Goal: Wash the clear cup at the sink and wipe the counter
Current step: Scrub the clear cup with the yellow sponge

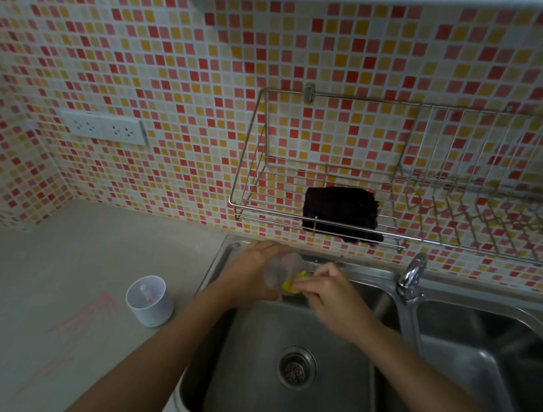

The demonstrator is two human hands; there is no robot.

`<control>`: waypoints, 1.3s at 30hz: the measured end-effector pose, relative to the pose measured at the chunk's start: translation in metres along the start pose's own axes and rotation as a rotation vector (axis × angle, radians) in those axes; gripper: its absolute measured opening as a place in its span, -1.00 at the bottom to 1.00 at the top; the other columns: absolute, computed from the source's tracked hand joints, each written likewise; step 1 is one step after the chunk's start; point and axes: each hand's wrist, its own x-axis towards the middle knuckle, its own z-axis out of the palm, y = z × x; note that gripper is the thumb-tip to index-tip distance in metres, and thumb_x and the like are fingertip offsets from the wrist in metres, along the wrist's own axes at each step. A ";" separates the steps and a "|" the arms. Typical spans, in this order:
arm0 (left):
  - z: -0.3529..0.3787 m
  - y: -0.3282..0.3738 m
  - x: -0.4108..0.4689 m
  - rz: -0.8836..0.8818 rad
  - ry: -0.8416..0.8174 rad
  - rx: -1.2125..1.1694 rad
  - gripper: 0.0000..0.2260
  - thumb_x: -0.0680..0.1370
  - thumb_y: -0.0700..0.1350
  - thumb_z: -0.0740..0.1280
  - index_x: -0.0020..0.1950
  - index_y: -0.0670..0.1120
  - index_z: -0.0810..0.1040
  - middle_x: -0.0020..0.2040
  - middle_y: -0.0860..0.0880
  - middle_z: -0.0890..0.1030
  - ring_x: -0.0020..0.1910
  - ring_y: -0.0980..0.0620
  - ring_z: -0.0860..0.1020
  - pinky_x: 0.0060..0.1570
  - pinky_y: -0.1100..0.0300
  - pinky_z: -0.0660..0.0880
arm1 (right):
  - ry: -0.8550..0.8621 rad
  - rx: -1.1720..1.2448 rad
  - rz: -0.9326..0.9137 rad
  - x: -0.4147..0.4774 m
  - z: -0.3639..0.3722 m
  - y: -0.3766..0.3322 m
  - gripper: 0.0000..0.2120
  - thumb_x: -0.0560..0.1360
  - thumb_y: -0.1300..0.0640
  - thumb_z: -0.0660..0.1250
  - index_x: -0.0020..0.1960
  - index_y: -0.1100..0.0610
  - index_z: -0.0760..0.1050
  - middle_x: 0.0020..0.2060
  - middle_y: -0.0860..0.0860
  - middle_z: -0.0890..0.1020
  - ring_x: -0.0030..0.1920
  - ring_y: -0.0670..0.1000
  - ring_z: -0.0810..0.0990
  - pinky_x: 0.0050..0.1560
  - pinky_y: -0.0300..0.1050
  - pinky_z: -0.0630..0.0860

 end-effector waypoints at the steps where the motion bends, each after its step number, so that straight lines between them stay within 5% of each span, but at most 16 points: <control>1: 0.001 -0.001 -0.001 -0.002 -0.008 0.008 -0.28 0.29 -0.06 0.57 0.40 0.00 0.37 0.37 -0.01 0.45 0.36 0.02 0.36 0.37 0.19 0.21 | -0.023 0.051 0.019 -0.004 0.003 0.001 -0.70 0.52 0.21 0.35 0.22 -0.02 0.58 -0.09 -0.06 0.59 -0.04 -0.05 0.38 -0.04 -0.23 0.40; 9: 0.002 0.008 0.003 -0.014 -0.062 -0.088 -0.28 0.31 -0.05 0.56 0.42 0.01 0.36 0.38 0.01 0.43 0.36 0.03 0.35 0.36 0.10 0.30 | 0.010 -0.269 -0.125 -0.012 -0.002 0.001 -0.55 0.21 0.28 0.59 0.06 0.05 0.63 0.02 -0.10 0.67 0.00 0.08 0.55 -0.12 -0.18 0.58; 17: 0.017 0.012 -0.002 -0.044 0.105 -0.179 -0.21 0.23 0.00 0.61 0.35 -0.05 0.30 0.27 0.01 0.41 0.26 0.06 0.38 0.23 0.12 0.43 | 0.036 -0.155 -0.104 -0.010 -0.006 -0.004 -0.59 0.37 0.33 0.48 0.19 0.11 0.59 0.11 -0.03 0.65 0.12 0.03 0.45 0.10 -0.18 0.51; 22: 0.016 0.004 -0.003 0.018 0.139 -0.093 -0.26 0.23 0.00 0.60 0.33 -0.09 0.38 0.20 -0.04 0.38 0.14 0.06 0.40 0.10 0.11 0.51 | -0.018 0.120 0.109 -0.004 -0.006 -0.020 -0.70 0.55 0.26 0.25 0.20 -0.01 0.52 0.08 -0.05 0.47 0.15 -0.12 0.47 0.20 -0.20 0.41; 25: 0.012 0.001 -0.001 0.046 0.137 0.010 -0.27 0.25 0.11 0.57 0.35 -0.01 0.39 0.25 0.02 0.43 0.22 0.06 0.38 0.21 0.13 0.39 | -0.036 0.012 0.103 -0.001 -0.004 -0.019 -0.73 0.54 0.22 0.28 0.19 -0.02 0.54 0.02 -0.02 0.44 0.06 -0.04 0.47 0.10 -0.16 0.46; 29: 0.006 0.003 0.004 0.064 0.109 0.085 -0.25 0.25 0.05 0.59 0.38 -0.01 0.39 0.27 0.03 0.44 0.24 0.04 0.35 0.22 0.19 0.31 | -0.005 -0.367 -0.062 0.007 -0.008 -0.009 -0.67 0.38 0.26 0.41 0.10 0.01 0.62 -0.06 -0.06 0.64 0.02 0.04 0.46 -0.04 -0.06 0.44; 34: 0.004 0.002 0.006 0.093 0.048 0.068 -0.27 0.27 0.02 0.58 0.38 -0.02 0.39 0.27 0.01 0.45 0.23 0.03 0.38 0.21 0.13 0.40 | -0.004 -0.129 0.100 0.003 0.006 -0.021 -0.66 0.50 0.26 0.34 0.21 -0.04 0.58 -0.08 0.00 0.50 0.00 0.02 0.40 -0.02 -0.11 0.39; 39: 0.002 0.009 0.013 0.190 0.092 0.069 -0.32 0.24 -0.06 0.60 0.31 -0.11 0.46 0.21 -0.07 0.51 0.18 0.05 0.38 0.20 0.18 0.35 | 0.031 -0.336 0.067 0.009 0.002 -0.019 -0.66 0.30 0.34 0.46 0.01 0.04 0.64 -0.18 -0.01 0.59 -0.04 0.05 0.46 -0.09 -0.03 0.45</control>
